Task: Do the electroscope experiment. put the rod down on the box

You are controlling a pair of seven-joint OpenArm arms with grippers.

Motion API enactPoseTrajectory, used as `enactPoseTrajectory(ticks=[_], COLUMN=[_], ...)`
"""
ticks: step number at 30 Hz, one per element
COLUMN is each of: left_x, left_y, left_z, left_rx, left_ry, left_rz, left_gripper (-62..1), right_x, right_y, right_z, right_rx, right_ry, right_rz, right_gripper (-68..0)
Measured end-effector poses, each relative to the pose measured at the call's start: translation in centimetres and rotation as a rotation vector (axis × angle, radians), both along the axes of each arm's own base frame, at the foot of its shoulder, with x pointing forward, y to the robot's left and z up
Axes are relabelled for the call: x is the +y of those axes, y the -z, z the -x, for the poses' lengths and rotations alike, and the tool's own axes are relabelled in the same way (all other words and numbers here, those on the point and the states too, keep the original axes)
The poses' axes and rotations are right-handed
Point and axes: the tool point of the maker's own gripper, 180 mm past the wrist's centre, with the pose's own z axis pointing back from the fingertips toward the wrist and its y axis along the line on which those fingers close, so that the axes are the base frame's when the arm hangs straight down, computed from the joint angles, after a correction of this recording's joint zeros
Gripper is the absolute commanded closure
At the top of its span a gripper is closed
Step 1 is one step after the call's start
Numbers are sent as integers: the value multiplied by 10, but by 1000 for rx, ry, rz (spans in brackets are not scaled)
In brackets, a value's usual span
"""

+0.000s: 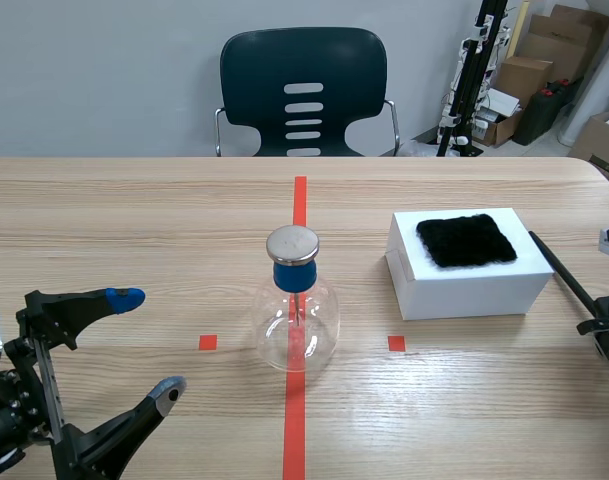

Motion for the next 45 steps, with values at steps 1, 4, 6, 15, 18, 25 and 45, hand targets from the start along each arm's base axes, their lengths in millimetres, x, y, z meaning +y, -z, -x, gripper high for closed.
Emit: enactPoseTrajectory(ticks=[1,4,6,15,18,25,45], left_x=[0,0,0,0,0,0,0], left_y=[0,0,0,0,0,0,0], left_z=[0,0,0,0,0,0,0], left_rx=[0,0,0,0,0,0,0], left_ry=[0,0,0,0,0,0,0], left_rz=[0,0,0,0,0,0,0], left_gripper=[-623,-623,-623,-623,-623,-623,-623], right_x=[0,0,0,-1,-3,-15,22], right_y=[0,0,0,-3,-10,-39,-130], right_z=[0,0,0,-2,-9,-28,-55], right_rx=[0,0,0,6,-28,-115,-703], right_ry=[0,0,0,2,-9,-56,-402], right_rz=[0,0,0,3,12,62,104], right_gripper=[-373,-485,-553,-679,-679,-679,-679])
